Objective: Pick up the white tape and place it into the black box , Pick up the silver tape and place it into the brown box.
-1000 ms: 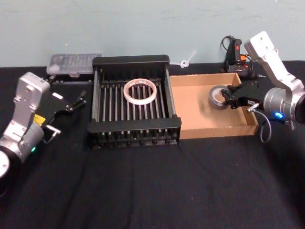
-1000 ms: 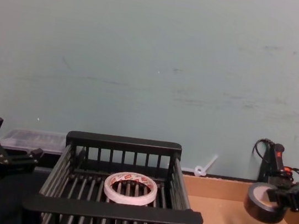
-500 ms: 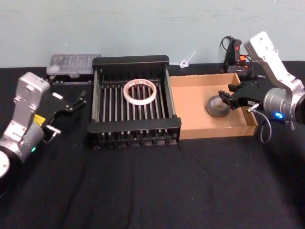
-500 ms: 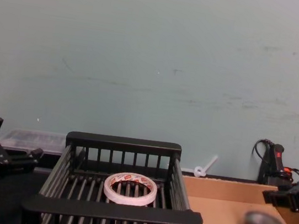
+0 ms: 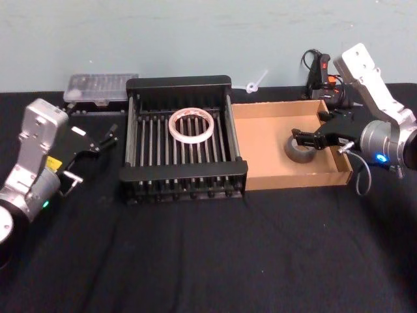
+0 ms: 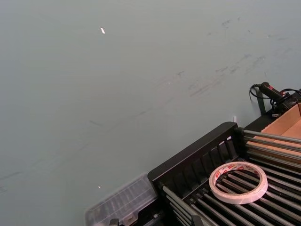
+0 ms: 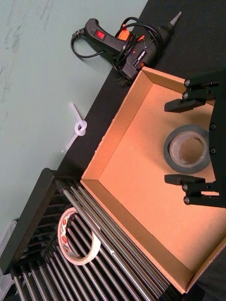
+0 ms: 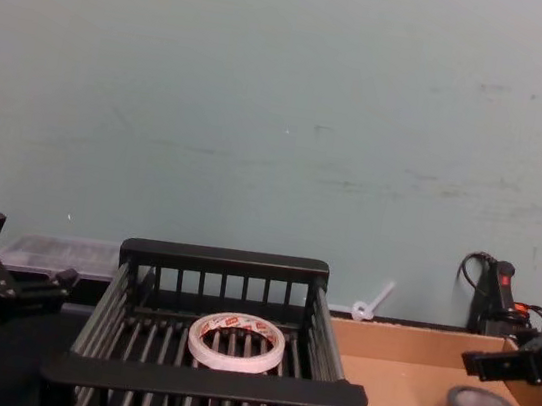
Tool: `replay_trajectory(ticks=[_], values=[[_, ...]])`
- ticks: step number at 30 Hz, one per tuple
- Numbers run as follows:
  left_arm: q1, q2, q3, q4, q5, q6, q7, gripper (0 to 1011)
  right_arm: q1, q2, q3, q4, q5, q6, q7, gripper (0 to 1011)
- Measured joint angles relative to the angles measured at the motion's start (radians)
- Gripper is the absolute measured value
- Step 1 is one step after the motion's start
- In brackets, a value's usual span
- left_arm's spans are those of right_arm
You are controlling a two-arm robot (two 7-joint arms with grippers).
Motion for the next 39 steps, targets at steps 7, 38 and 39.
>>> replay_trajectory(ticks=[7, 38, 39], values=[[0.0, 0.0, 0.0, 0.0, 0.0, 0.0, 0.0, 1001, 0.0, 0.0, 0.0, 0.0, 0.0, 0.0, 0.0, 987], [0.0, 0.0, 0.0, 0.0, 0.0, 0.0, 0.0, 1001, -0.152, -0.119, 0.125, 0.041, -0.162, -0.424, -0.331, 1002], [0.0, 0.0, 0.0, 0.0, 0.0, 0.0, 0.0, 1001, -0.154, -0.123, 0.127, 0.049, -0.166, -0.431, -0.337, 1002]])
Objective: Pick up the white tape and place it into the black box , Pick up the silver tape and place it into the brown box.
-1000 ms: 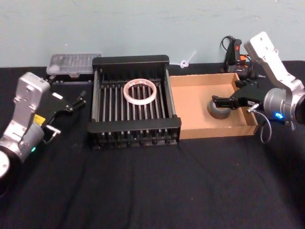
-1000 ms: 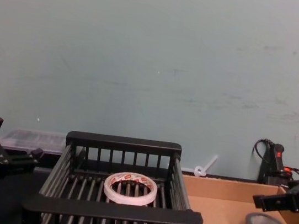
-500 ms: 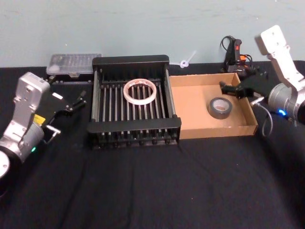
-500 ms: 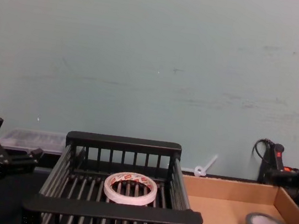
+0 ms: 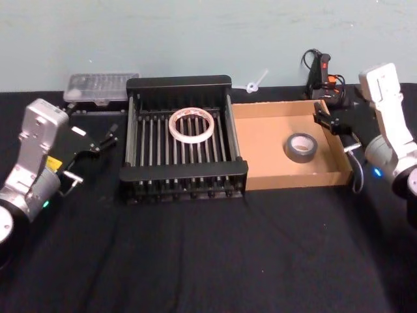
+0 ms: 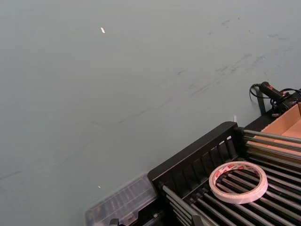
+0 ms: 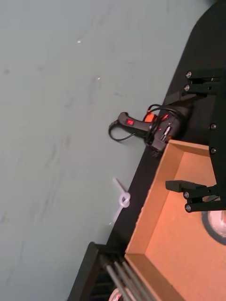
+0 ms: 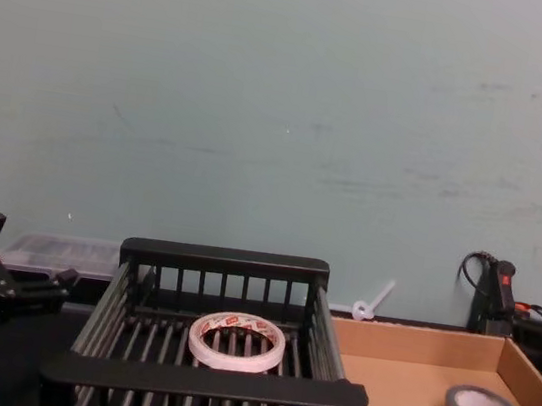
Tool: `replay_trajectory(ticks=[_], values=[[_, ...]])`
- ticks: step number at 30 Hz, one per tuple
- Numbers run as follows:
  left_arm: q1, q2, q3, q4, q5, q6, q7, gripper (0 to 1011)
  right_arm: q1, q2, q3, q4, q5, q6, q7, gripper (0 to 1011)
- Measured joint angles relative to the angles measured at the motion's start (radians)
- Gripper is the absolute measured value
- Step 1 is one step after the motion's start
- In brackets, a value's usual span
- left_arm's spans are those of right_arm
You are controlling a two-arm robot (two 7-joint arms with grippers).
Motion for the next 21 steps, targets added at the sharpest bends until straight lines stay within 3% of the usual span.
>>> replay_trajectory(ticks=[9, 21], values=[[0.0, 0.0, 0.0, 0.0, 0.0, 0.0, 0.0, 1001, -0.009, -0.03, 0.024, 0.041, -0.02, -0.026, -0.016, 1002], [0.0, 0.0, 0.0, 0.0, 0.0, 0.0, 0.0, 1001, -0.011, -0.033, 0.028, 0.04, -0.021, -0.02, -0.019, 1002]])
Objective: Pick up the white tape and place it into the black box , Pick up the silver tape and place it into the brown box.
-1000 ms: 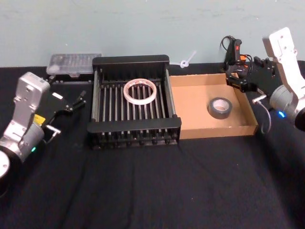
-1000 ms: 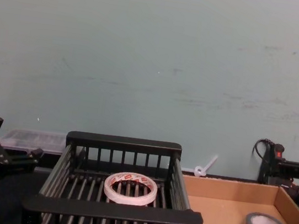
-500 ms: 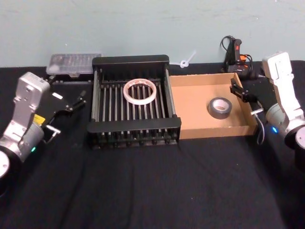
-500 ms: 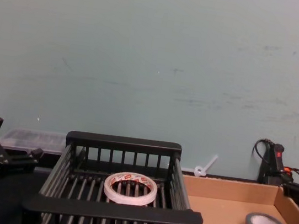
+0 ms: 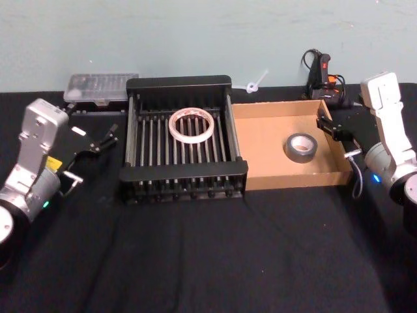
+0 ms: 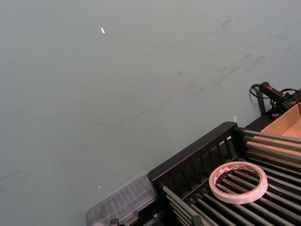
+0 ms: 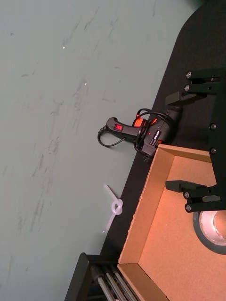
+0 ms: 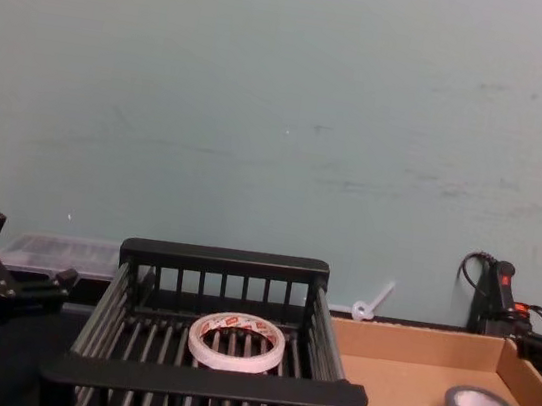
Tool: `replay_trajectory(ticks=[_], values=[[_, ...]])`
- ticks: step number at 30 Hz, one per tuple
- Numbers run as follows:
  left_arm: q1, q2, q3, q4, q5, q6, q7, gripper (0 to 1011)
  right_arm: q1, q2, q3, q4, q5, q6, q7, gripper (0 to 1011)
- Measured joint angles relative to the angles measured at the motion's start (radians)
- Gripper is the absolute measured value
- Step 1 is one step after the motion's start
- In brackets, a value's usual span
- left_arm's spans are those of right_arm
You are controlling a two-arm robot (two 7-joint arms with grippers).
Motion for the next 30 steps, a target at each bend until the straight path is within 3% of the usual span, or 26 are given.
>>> replay_trajectory(ticks=[30], values=[[0.0, 0.0, 0.0, 0.0, 0.0, 0.0, 0.0, 1001, 0.001, 0.001, -0.003, 0.002, -0.001, -0.005, 0.0, 1002]])
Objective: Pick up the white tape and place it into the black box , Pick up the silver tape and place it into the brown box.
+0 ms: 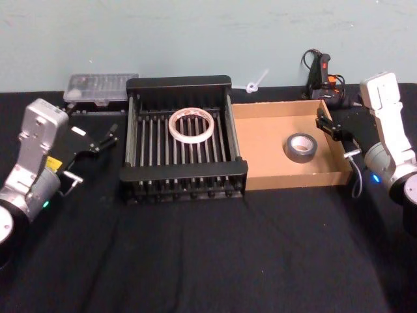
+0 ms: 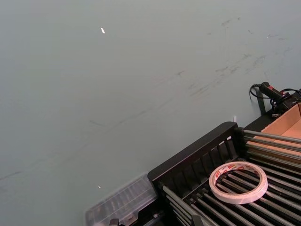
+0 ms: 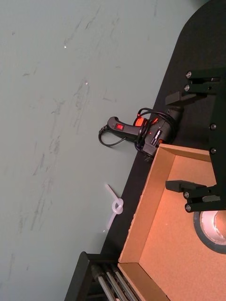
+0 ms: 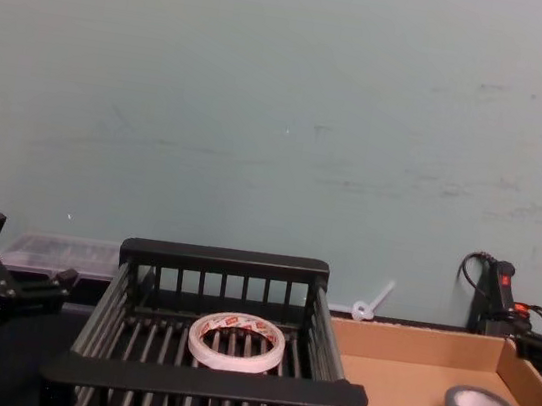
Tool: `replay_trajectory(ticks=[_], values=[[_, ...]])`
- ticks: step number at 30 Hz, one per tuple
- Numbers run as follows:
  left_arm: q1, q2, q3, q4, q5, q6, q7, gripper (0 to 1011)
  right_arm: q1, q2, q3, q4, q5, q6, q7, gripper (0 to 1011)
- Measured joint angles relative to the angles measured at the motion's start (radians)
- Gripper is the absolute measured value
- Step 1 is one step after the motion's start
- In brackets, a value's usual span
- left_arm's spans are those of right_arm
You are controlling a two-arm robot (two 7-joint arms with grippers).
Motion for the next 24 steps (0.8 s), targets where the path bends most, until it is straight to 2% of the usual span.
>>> replay_trajectory(ticks=[24], values=[[0.0, 0.0, 0.0, 0.0, 0.0, 0.0, 0.0, 1001, 0.0, 0.0, 0.0, 0.0, 0.0, 0.0, 0.0, 1002]])
